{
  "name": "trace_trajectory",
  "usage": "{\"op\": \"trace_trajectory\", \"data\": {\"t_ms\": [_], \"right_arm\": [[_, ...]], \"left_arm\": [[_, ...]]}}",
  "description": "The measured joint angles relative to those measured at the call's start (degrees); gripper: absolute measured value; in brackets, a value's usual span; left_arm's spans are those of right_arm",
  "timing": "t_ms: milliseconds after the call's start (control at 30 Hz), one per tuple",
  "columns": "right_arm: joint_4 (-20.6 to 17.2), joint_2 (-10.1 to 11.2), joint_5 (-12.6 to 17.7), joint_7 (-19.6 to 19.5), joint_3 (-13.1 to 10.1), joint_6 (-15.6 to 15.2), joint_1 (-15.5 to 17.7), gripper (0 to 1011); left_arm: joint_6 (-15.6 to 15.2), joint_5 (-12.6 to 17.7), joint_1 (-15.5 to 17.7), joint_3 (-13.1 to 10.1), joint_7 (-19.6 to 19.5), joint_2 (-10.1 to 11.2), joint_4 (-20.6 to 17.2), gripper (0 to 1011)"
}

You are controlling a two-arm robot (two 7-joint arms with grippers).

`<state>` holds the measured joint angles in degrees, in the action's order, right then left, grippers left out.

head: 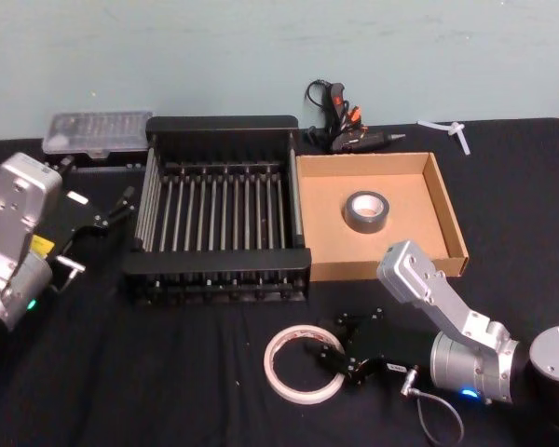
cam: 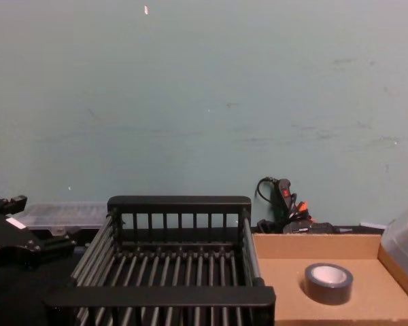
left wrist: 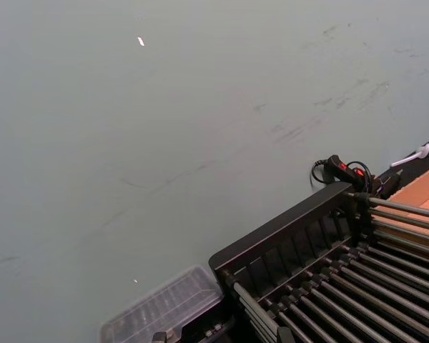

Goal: Pick up the white tape and place it into the black box , Pick up the silver tape and place it into the brown box.

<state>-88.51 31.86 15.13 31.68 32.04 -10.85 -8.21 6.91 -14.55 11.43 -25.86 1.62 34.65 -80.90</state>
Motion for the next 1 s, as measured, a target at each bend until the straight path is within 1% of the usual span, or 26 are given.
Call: {"op": "trace_trajectory", "data": {"t_ms": [33,67,100,200,233,333,533,733,933,1000], "right_arm": [[0.0,0.0,0.0,0.0,0.0,0.0,0.0,328],[0.0,0.0,0.0,0.0,0.0,0.0,0.0,279],[0.0,0.0,0.0,0.0,0.0,0.0,0.0,267],[0.0,0.0,0.0,0.0,0.0,0.0,0.0,146],[0.0,0.0,0.0,0.0,0.0,0.0,0.0,120],[0.0,0.0,0.0,0.0,0.0,0.0,0.0,96],[0.0,0.0,0.1,0.1,0.0,0.0,0.0,92],[-0.7,0.5,0.9,1.0,-0.3,0.1,0.1,93],[-2.8,1.6,2.3,1.8,-1.1,0.6,0.7,93],[-3.9,2.3,3.1,2.3,-1.6,0.9,1.0,93]], "left_arm": [[0.0,0.0,0.0,0.0,0.0,0.0,0.0,1001],[0.0,0.0,0.0,0.0,0.0,0.0,0.0,1001],[0.0,0.0,0.0,0.0,0.0,0.0,0.0,1001],[0.0,0.0,0.0,0.0,0.0,0.0,0.0,1001],[0.0,0.0,0.0,0.0,0.0,0.0,0.0,1001],[0.0,0.0,0.0,0.0,0.0,0.0,0.0,1001],[0.0,0.0,0.0,0.0,0.0,0.0,0.0,1001],[0.0,0.0,0.0,0.0,0.0,0.0,0.0,1001],[0.0,0.0,0.0,0.0,0.0,0.0,0.0,1001],[0.0,0.0,0.0,0.0,0.0,0.0,0.0,1001]]}}
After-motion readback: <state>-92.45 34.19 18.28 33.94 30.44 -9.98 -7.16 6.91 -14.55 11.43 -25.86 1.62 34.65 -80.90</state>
